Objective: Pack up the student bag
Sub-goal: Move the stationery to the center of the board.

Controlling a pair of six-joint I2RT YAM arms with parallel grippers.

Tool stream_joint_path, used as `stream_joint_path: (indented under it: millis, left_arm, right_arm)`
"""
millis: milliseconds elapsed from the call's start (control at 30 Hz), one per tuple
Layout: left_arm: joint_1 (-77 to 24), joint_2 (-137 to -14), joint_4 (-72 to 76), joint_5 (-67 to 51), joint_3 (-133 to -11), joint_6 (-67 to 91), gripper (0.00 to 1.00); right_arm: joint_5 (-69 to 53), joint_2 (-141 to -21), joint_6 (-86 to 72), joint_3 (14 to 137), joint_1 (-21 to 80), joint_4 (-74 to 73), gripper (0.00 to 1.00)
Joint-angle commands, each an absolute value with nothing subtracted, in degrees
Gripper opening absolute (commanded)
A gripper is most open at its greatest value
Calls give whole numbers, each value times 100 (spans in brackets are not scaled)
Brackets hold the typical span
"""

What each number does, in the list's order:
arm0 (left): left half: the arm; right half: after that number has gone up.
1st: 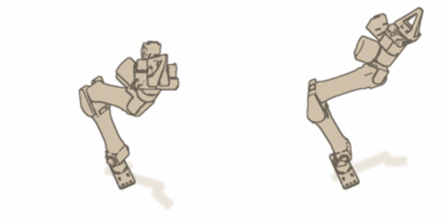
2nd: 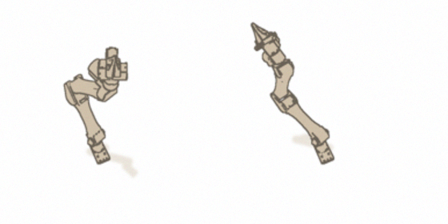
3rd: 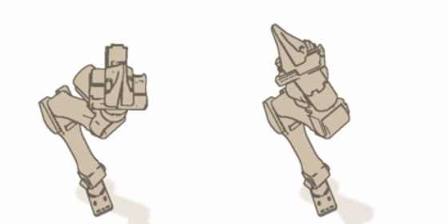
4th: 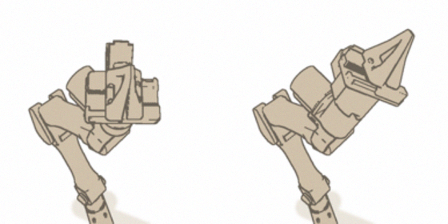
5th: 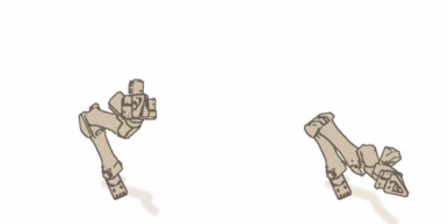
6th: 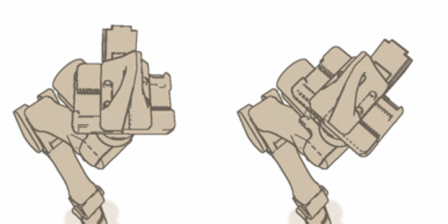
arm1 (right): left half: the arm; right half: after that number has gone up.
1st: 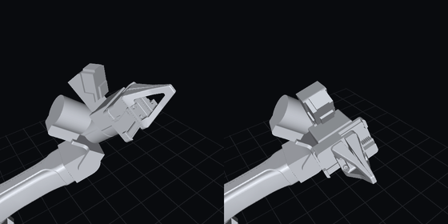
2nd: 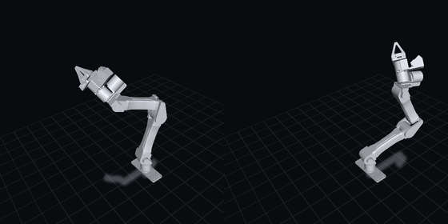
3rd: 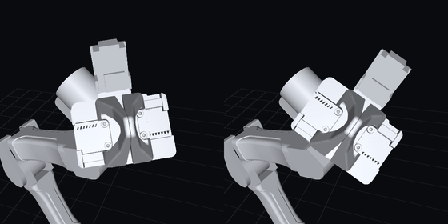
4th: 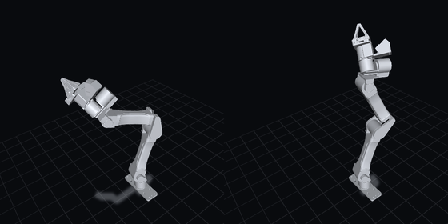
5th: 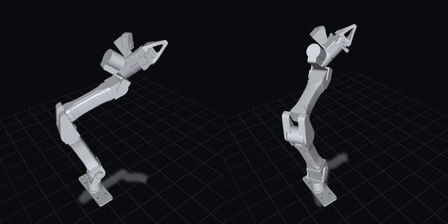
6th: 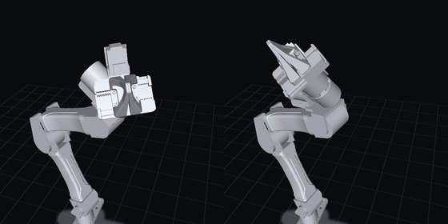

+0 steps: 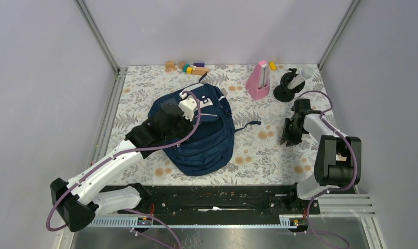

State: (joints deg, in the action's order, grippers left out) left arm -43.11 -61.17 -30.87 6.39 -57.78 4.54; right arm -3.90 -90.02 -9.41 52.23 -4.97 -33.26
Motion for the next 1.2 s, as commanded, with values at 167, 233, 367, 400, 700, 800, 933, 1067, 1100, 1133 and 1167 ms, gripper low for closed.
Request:
stream_joint_path:
  millis: [167, 233, 367, 400, 700, 800, 933, 1067, 1100, 1133, 1167]
  left_arm:
    - [-4322, -5842, -2620, 554, -5998, 544, 0]
    - [-4320, -5852, -2611, 547, -6000, 545, 0]
    - [-4321, -5875, -2610, 523, -6002, 553, 0]
    - [-4318, -5872, -2610, 526, -6003, 554, 0]
    - [-4317, -5906, -2610, 558, -5994, 554, 0]
    - [-4320, -5896, -2608, 570, -5993, 554, 0]
    - [-4323, -5889, -2611, 587, -5992, 554, 0]
    - [-4324, -5889, -2610, 611, -5984, 549, 0]
    - [-4322, -5889, -2610, 615, -5987, 553, 0]
    - [-4317, -5891, -2610, 615, -5992, 554, 0]
    - [-4319, -5889, -2608, 607, -5993, 554, 0]
  right_arm:
    - [-719, -8014, -1852, 4545, 734, -3358, 13]
    - [-547, -7822, -2048, 4337, 1185, -3340, 14]
    - [-517, -7635, -2385, 4093, 1774, -3214, 15]
    - [-473, -7618, -2477, 4039, 1916, -3168, 15]
    - [381, -8053, -3042, 3949, 3063, -2863, 23]
    - [566, -8157, -3116, 3921, 3159, -2735, 27]
    - [669, -8425, -3099, 3988, 3251, -2673, 36]
    - [691, -8707, -3105, 4059, 3372, -2640, 43]
    - [735, -8745, -3117, 4083, 3421, -2651, 45]
    - [798, -8772, -3120, 4097, 3465, -2678, 46]
    - [839, -8795, -3115, 4123, 3493, -2695, 45]
